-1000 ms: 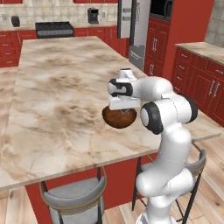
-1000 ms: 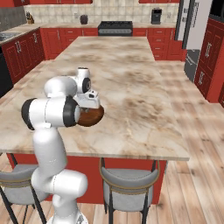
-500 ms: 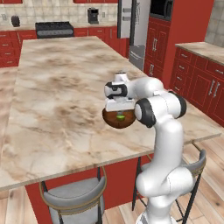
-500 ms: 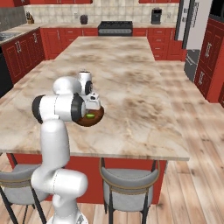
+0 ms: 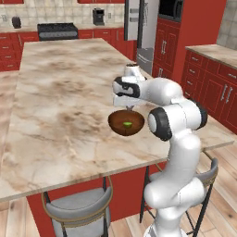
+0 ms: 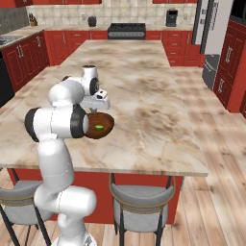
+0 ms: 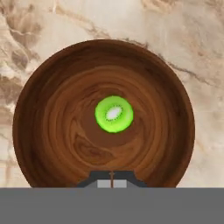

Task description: Retrieve the kiwi and peach from the fridge and place them into the bowl on the dining table.

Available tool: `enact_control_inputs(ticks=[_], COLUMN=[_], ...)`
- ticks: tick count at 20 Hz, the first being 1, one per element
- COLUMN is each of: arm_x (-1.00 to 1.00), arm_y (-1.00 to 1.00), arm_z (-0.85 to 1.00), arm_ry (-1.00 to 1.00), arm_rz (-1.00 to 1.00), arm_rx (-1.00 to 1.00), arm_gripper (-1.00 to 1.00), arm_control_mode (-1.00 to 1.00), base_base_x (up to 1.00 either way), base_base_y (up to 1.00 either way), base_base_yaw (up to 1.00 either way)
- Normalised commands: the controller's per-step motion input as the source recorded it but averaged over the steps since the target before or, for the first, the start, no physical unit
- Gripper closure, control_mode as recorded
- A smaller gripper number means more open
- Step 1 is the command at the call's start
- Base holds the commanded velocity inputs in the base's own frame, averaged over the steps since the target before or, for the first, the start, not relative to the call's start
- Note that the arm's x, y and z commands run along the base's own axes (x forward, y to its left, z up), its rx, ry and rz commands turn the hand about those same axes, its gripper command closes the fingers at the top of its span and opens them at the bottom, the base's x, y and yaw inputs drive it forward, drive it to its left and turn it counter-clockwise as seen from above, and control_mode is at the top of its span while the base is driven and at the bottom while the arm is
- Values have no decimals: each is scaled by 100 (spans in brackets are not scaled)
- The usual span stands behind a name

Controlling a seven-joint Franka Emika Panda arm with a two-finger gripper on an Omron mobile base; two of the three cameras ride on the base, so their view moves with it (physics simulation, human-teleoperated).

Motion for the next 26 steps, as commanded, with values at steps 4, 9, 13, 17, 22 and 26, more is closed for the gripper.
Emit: enact_control_inputs(ticks=[4,9,13,17,22,26], arm_x=[-83,-100,-100,-100,-100,-98], arm_y=[-21,-30,-19,-17,-11,-6], arm_z=[90,73,78,89,49,29], arm_ry=[-37,-46,-55,-44,-20,-5], arm_rz=[-14,-16,-8,-1,3,10], arm_rx=[0,0,0,0,0,0], arm_gripper=[-100,-100,-100,-100,-100,-100], arm_control_mode=[-100,-100,-100,-100,-100,-100], base_base_x=[0,0,0,0,0,0], base_base_y=[0,0,0,0,0,0], base_base_yaw=[0,0,0,0,0,0])
